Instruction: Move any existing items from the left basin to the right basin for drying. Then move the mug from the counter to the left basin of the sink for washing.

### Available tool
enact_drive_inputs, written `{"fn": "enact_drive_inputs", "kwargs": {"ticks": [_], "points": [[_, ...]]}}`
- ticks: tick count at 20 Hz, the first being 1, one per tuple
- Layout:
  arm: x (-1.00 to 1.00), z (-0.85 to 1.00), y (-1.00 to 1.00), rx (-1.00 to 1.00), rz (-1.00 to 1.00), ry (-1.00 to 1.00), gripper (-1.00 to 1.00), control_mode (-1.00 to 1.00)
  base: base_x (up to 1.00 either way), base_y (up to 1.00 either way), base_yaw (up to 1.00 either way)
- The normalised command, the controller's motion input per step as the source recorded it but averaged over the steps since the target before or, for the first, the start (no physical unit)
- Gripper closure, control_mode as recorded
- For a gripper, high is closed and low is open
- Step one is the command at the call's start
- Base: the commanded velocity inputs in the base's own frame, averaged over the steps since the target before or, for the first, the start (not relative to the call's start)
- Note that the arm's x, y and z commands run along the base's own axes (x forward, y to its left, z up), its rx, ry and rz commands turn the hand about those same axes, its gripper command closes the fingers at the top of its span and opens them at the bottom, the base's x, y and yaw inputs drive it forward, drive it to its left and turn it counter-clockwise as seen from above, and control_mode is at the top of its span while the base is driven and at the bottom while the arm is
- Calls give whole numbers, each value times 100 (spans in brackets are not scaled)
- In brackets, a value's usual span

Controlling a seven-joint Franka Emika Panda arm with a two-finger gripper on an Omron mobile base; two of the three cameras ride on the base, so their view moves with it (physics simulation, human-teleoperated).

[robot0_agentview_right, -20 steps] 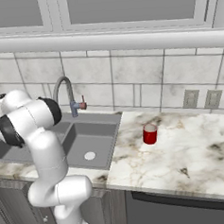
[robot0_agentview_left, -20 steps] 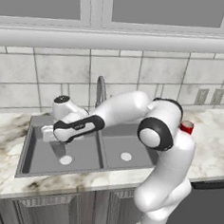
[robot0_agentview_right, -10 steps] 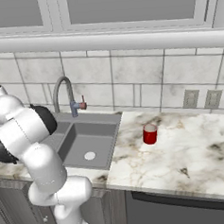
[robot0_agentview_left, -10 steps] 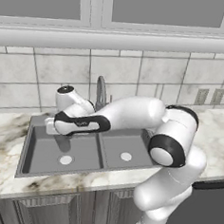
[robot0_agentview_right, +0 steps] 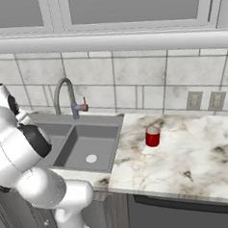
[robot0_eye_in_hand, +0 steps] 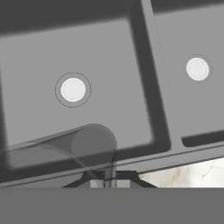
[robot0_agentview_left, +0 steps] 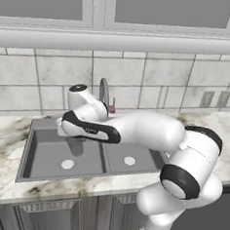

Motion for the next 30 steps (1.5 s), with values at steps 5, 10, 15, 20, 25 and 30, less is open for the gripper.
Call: {"fn": "enact_drive_inputs", "kwargs": {"ticks": [5, 10, 15, 20, 25, 30], "points": [[-27, 10, -51, 1, -6, 0, 100, -100, 0, 0, 0], [-10, 13, -54, 0, -4, 0, 100, -100, 0, 0, 0], [-3, 5, -60, 1, -3, 0, 100, -100, 0, 0, 0], [-9, 0, -63, 2, -2, 0, 100, -100, 0, 0, 0], [-6, 0, -64, 3, -1, 0, 100, -100, 0, 0, 0], [2, -5, -58, 5, 0, 1, 100, -100, 0, 0, 0]]}}
